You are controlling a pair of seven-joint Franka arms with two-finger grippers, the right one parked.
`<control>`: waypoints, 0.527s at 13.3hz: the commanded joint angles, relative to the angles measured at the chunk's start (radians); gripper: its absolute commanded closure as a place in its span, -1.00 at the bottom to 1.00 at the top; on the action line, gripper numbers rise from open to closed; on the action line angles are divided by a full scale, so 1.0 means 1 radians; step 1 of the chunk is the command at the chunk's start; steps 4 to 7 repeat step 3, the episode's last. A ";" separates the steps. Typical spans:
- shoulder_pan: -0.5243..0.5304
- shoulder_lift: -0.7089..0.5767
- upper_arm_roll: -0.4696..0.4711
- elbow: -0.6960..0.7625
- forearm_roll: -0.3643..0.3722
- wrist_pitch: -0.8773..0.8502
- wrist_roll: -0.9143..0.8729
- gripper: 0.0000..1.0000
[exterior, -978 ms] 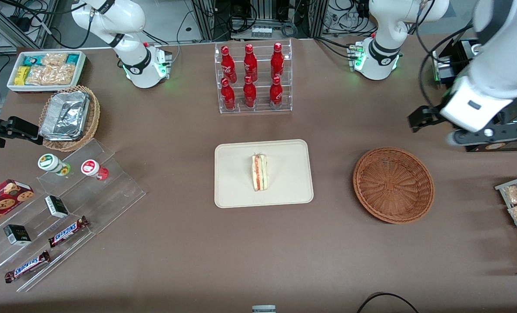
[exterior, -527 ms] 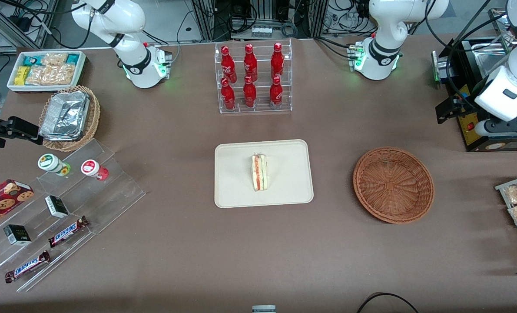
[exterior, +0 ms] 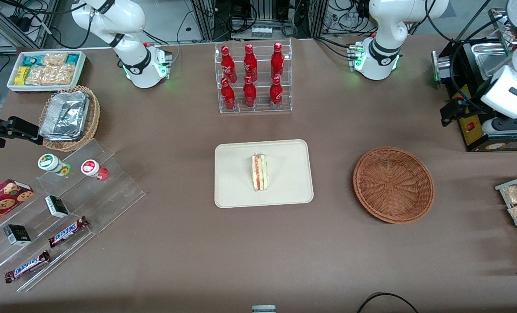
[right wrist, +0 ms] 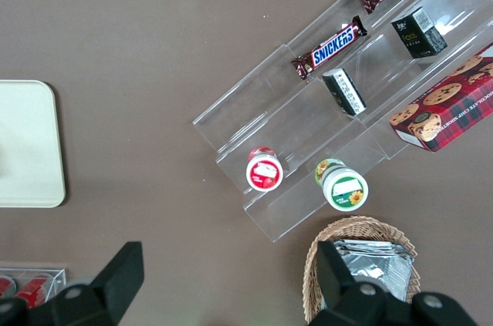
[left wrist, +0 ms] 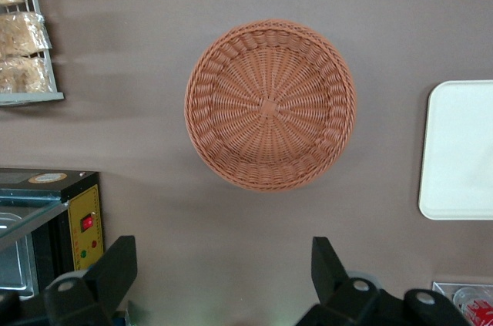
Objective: Place sandwich from basket to tray
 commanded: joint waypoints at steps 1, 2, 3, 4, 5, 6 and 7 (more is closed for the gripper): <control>0.029 0.046 -0.013 0.069 -0.021 -0.015 0.016 -1.00; 0.029 0.046 -0.013 0.071 -0.023 -0.015 0.015 -1.00; 0.029 0.045 -0.011 0.069 -0.023 -0.015 0.016 -1.00; 0.029 0.045 -0.011 0.069 -0.023 -0.015 0.016 -1.00; 0.029 0.045 -0.011 0.069 -0.023 -0.015 0.016 -1.00; 0.029 0.045 -0.011 0.069 -0.023 -0.015 0.016 -1.00; 0.029 0.045 -0.011 0.069 -0.023 -0.015 0.016 -1.00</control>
